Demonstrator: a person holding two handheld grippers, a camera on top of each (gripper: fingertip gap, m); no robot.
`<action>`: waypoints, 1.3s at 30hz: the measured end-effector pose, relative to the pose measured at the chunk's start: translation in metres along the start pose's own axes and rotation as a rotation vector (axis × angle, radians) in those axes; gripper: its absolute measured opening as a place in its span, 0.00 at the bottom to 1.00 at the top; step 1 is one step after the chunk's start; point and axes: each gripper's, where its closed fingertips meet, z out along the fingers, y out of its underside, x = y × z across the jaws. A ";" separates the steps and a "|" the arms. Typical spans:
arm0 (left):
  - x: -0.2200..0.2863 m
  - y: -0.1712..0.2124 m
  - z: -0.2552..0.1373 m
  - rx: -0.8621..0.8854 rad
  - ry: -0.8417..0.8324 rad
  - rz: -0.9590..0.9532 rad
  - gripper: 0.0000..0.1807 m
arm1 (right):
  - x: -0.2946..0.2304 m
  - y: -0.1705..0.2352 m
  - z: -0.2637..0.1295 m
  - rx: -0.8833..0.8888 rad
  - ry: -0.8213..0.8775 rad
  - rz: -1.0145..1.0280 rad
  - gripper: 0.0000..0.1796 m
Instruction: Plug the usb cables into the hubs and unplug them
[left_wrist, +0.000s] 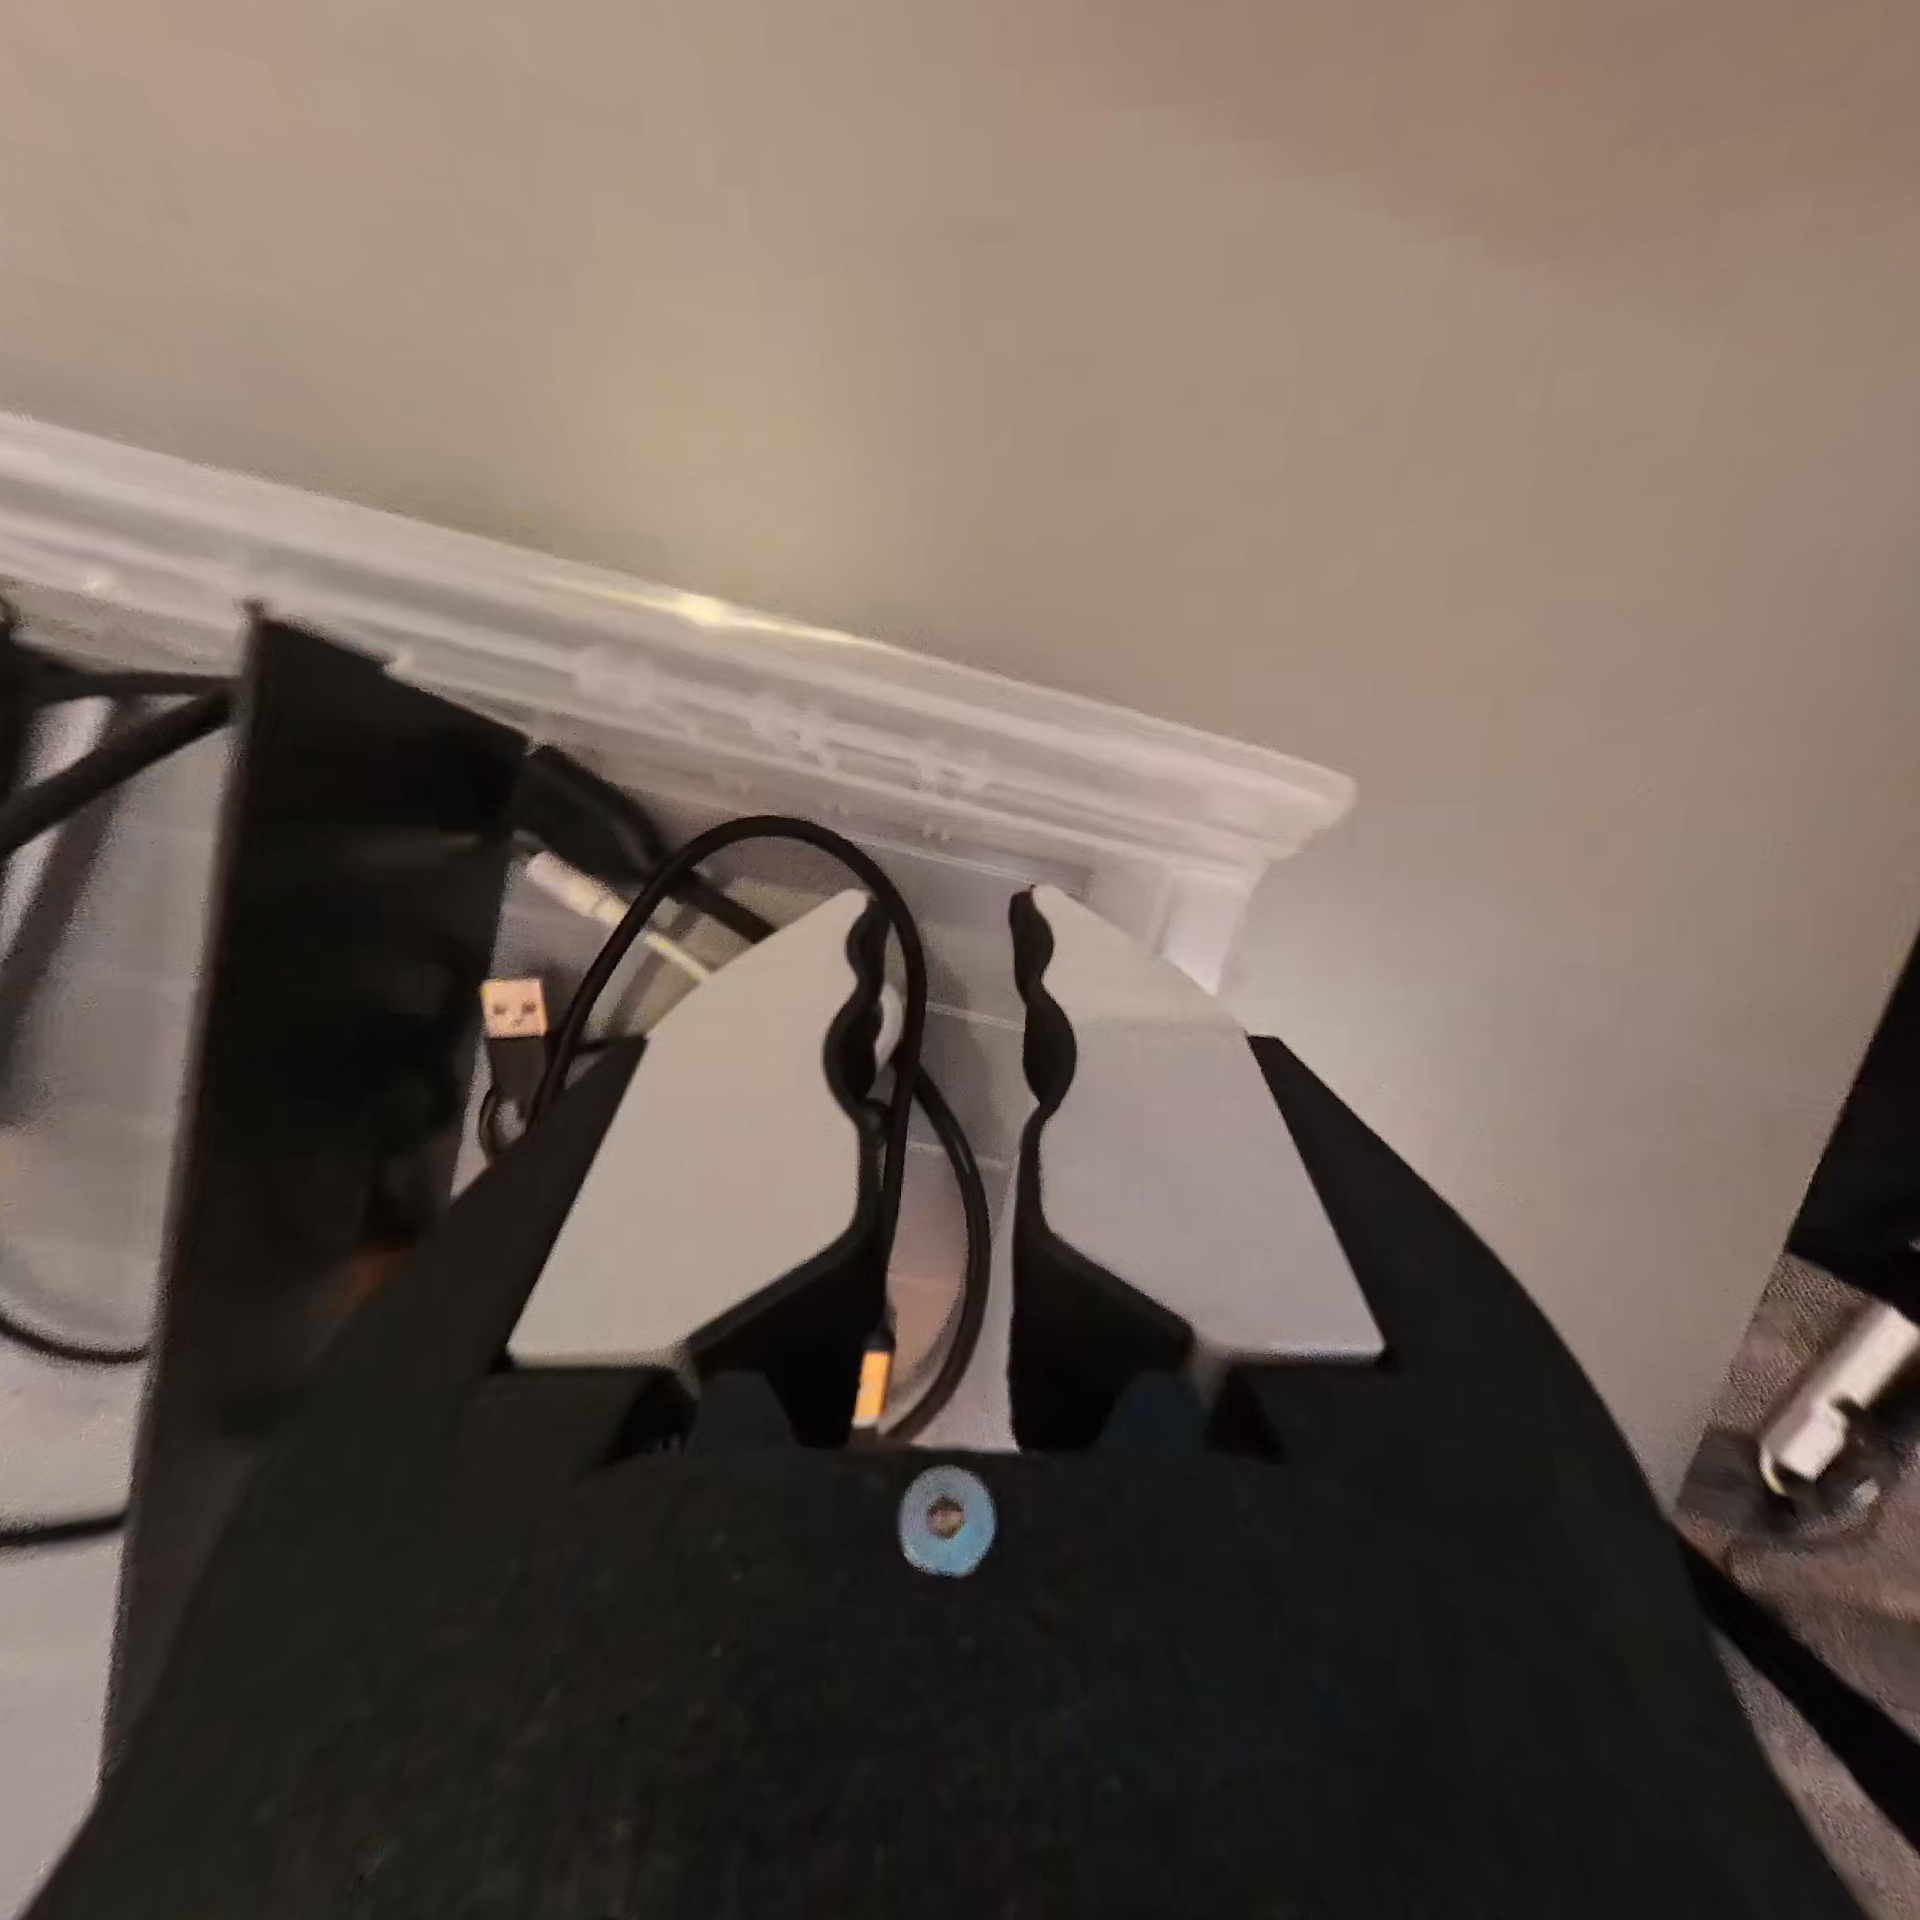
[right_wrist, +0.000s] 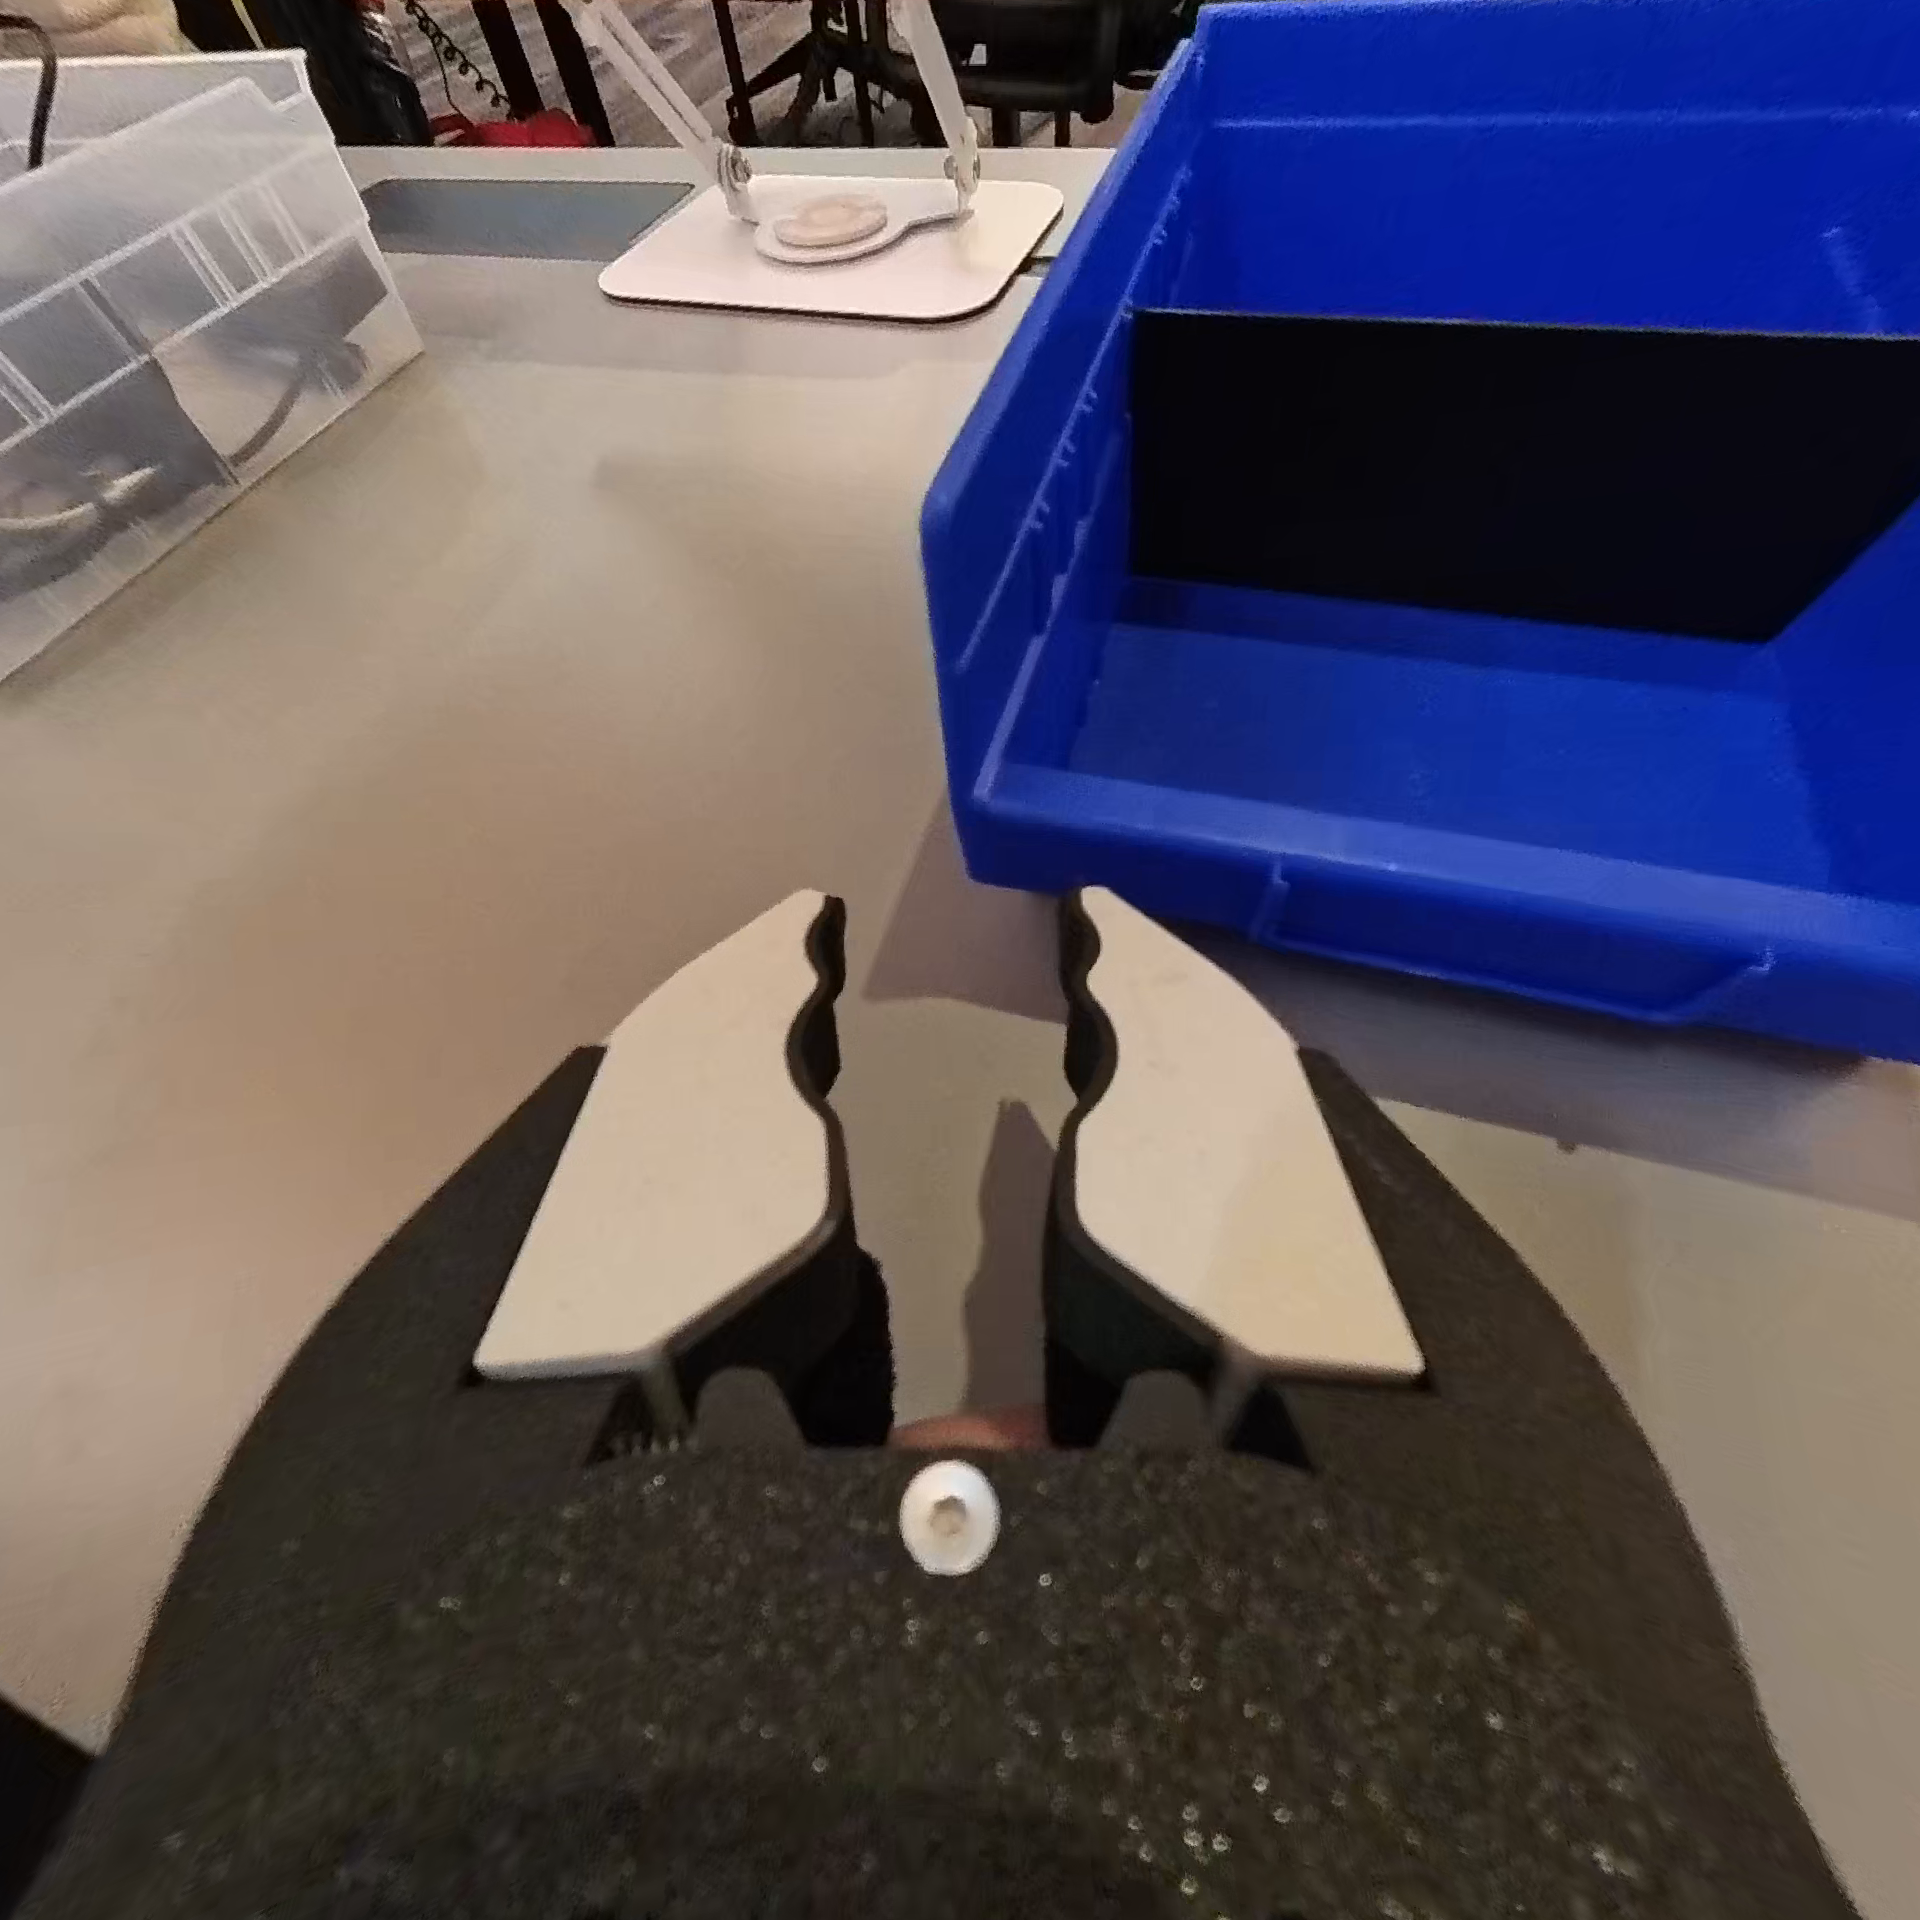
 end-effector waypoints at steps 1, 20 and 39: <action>-0.001 0.002 0.008 -0.025 0.024 0.011 0.13 | 0.000 0.000 0.001 0.000 0.003 0.000 0.22; -0.026 -0.003 -0.015 0.093 -0.300 -0.044 0.02 | -0.004 0.002 0.003 -0.015 -0.013 0.001 0.22; 0.189 -0.188 0.036 0.245 -0.411 0.872 0.02 | 0.000 -0.016 -0.022 0.092 -0.008 0.026 0.20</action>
